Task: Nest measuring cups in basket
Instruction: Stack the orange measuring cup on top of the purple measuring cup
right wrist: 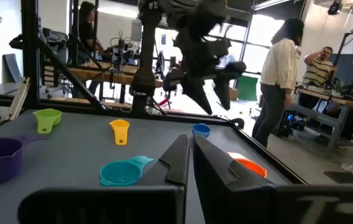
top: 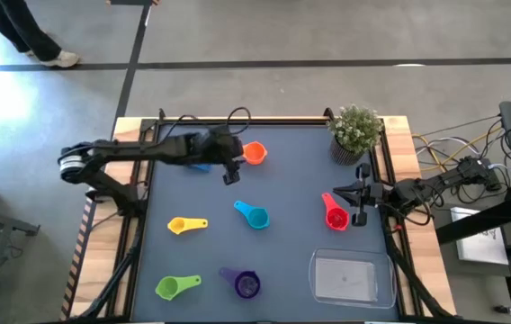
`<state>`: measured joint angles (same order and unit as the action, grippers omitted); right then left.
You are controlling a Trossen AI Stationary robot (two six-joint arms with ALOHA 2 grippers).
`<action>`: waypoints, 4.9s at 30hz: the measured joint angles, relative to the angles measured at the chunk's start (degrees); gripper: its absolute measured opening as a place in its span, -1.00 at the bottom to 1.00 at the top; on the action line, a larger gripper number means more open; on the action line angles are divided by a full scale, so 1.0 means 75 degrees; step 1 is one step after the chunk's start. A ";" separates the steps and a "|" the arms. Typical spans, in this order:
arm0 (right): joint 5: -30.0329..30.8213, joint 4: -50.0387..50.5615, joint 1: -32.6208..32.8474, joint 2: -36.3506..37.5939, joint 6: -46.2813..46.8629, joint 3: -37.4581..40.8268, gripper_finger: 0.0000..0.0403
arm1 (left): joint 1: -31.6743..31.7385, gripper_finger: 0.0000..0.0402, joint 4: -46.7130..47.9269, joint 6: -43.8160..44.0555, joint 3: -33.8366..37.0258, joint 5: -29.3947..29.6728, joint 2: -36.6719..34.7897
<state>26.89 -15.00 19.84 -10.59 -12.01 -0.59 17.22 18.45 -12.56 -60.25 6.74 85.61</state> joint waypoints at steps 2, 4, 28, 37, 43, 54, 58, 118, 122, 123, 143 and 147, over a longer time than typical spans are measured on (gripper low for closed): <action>0.0000 0.0001 0.0001 0.0000 0.0000 -0.0001 -0.94 | 0.0274 -0.01 0.0007 -0.0150 -0.0012 -0.0292 0.0230; 0.0000 -0.0001 0.0000 0.0000 0.0000 -0.0002 -0.94 | 0.0545 0.05 0.0012 -0.0227 -0.0009 -0.0474 0.0450; 0.0003 0.0018 0.0000 0.0000 0.0000 0.0000 -0.94 | 0.1924 0.49 -0.0342 -0.1075 -0.0152 -0.0801 0.2364; 0.0000 0.0019 0.0002 0.0000 0.0000 0.0000 -0.94 | 0.1957 0.30 -0.0530 -0.1382 -0.0152 -0.1042 0.2542; 0.0003 0.0019 0.0001 0.0000 0.0000 0.0000 -0.94 | 0.1957 -0.17 -0.0652 -0.1436 -0.0152 -0.1038 0.2654; 0.0000 0.0019 0.0003 0.0000 0.0000 -0.0002 -0.94 | 0.1954 -0.98 -0.0566 -0.1450 -0.0152 -0.1101 0.2528; 0.0000 0.0019 0.0003 0.0000 0.0000 -0.0001 -0.94 | 0.1880 -0.99 -0.0447 -0.1435 -0.0152 -0.1110 0.2437; 0.0000 0.0022 0.0003 -0.0003 0.0000 0.0001 -0.94 | -0.8391 -1.00 0.1522 0.3114 -0.1137 0.5837 0.2831; 0.0002 0.0021 0.0002 -0.0003 0.0000 -0.0001 -0.94 | -0.8394 -1.00 0.1532 0.3228 -0.1113 0.5837 0.2847; 0.0001 0.0022 0.0003 -0.0003 0.0000 -0.0001 -0.94 | -0.8394 -0.99 0.1534 0.3261 -0.1108 0.5835 0.2847; 0.0003 0.0022 0.0000 -0.0006 0.0000 0.0001 -0.94 | -0.8441 -0.40 0.2141 0.3439 -0.1582 0.4514 0.2841; 0.0001 0.0022 0.0000 -0.0006 0.0000 -0.0001 -0.94 | -0.8441 -0.21 0.3022 0.3899 -0.2070 0.4183 0.2836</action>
<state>26.90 -14.83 19.84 -10.63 -12.01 -0.59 -46.09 41.12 16.68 -75.78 38.12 106.88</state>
